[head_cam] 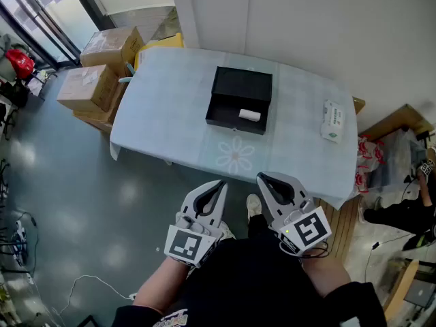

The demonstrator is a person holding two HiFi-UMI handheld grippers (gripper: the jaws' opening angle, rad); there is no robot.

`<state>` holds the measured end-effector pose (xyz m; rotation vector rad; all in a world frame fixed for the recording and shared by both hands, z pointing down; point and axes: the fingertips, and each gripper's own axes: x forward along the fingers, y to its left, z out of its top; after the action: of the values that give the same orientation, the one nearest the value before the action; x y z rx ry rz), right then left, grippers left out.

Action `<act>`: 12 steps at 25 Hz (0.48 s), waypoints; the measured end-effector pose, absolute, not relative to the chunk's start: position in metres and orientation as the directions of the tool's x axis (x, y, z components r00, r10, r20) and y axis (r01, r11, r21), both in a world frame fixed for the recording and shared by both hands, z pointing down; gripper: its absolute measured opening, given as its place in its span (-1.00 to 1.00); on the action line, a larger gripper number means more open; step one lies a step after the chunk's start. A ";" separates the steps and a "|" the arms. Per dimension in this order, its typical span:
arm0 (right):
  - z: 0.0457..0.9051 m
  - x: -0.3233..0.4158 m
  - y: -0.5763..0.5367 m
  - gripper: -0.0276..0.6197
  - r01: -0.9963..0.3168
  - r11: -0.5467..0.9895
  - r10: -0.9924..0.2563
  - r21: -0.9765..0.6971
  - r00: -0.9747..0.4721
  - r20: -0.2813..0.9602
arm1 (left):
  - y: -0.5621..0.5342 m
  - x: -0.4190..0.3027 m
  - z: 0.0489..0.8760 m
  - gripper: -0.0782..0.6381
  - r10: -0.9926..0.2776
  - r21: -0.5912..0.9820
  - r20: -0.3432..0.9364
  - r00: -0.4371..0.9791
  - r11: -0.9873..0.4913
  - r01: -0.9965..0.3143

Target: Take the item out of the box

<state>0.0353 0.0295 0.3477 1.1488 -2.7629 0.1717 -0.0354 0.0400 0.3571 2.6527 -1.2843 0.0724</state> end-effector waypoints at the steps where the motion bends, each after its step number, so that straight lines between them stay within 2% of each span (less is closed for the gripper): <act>1: 0.348 0.035 0.030 -0.89 -0.711 0.701 -0.695 -0.049 -0.697 0.177 | 0.041 -0.036 0.357 -0.76 -0.772 0.152 0.127 0.623 -0.606 -0.781; 12: 0.346 0.031 0.034 -0.89 -0.711 0.701 -0.695 -0.060 -0.699 0.167 | 0.045 -0.039 0.355 -0.76 -0.768 0.153 0.120 0.629 -0.612 -0.776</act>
<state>0.0306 0.0339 0.3463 1.1523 -2.7741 0.1807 -0.0393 0.0455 0.3551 2.6603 -1.2755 0.0621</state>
